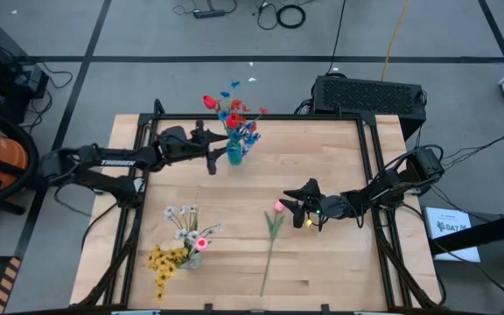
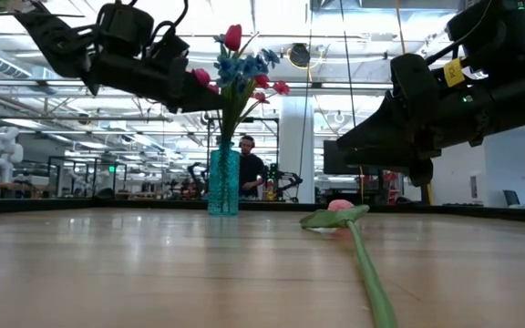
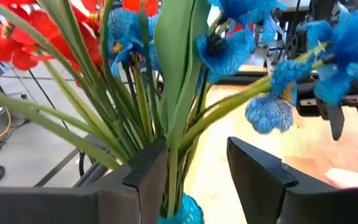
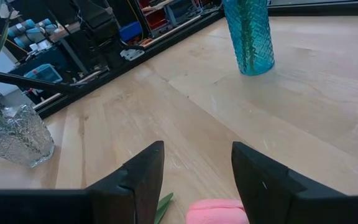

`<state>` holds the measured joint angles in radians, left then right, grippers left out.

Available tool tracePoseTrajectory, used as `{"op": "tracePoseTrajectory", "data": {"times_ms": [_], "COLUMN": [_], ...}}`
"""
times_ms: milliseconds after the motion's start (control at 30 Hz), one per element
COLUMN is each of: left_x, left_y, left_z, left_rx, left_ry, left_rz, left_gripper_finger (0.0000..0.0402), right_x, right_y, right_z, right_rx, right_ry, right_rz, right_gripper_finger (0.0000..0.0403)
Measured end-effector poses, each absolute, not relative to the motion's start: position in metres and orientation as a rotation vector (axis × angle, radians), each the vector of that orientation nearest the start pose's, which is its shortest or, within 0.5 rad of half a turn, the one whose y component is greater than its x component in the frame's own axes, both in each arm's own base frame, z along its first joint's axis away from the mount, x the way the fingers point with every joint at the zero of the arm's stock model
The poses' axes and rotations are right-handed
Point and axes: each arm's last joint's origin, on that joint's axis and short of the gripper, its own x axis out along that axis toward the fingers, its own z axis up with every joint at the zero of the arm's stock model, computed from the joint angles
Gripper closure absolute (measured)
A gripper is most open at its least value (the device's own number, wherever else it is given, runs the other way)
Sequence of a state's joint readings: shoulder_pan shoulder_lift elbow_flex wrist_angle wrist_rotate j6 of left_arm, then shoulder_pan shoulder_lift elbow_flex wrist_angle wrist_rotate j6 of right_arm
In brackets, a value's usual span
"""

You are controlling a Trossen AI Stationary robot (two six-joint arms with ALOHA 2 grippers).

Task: Sort flowers into vase by color
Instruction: Put the pink tulip into the transparent flower vase

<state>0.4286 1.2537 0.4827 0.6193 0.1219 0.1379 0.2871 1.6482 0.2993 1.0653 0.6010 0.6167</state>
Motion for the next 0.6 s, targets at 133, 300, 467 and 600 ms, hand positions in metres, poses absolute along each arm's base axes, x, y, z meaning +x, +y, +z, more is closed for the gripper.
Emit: {"op": "tracePoseTrajectory", "data": {"times_ms": [133, 300, 467, 600], "left_x": [0.224, 0.218, 0.208, 0.194], "left_y": [0.099, 0.097, 0.092, 0.085], "left_z": [0.214, 0.215, 0.223, 0.233], "left_rx": [0.090, 0.080, 0.075, 0.072], "left_ry": [0.195, 0.251, 0.269, 0.275], "left_rz": [0.314, 0.347, 0.341, 0.341], "left_gripper_finger": [0.0226, 0.0226, 0.0226, 0.0226], "right_x": [0.236, 0.236, 0.236, 0.236], "right_y": [0.052, 0.052, 0.052, 0.052], "right_z": [0.115, 0.115, 0.115, 0.116], "right_rx": [0.486, 0.490, 0.570, 0.608], "right_ry": [0.152, 0.151, 0.135, 0.123], "right_rz": [-0.379, -0.380, -0.390, -0.391], "right_gripper_finger": [0.0222, 0.0222, 0.0222, 0.0222]}}
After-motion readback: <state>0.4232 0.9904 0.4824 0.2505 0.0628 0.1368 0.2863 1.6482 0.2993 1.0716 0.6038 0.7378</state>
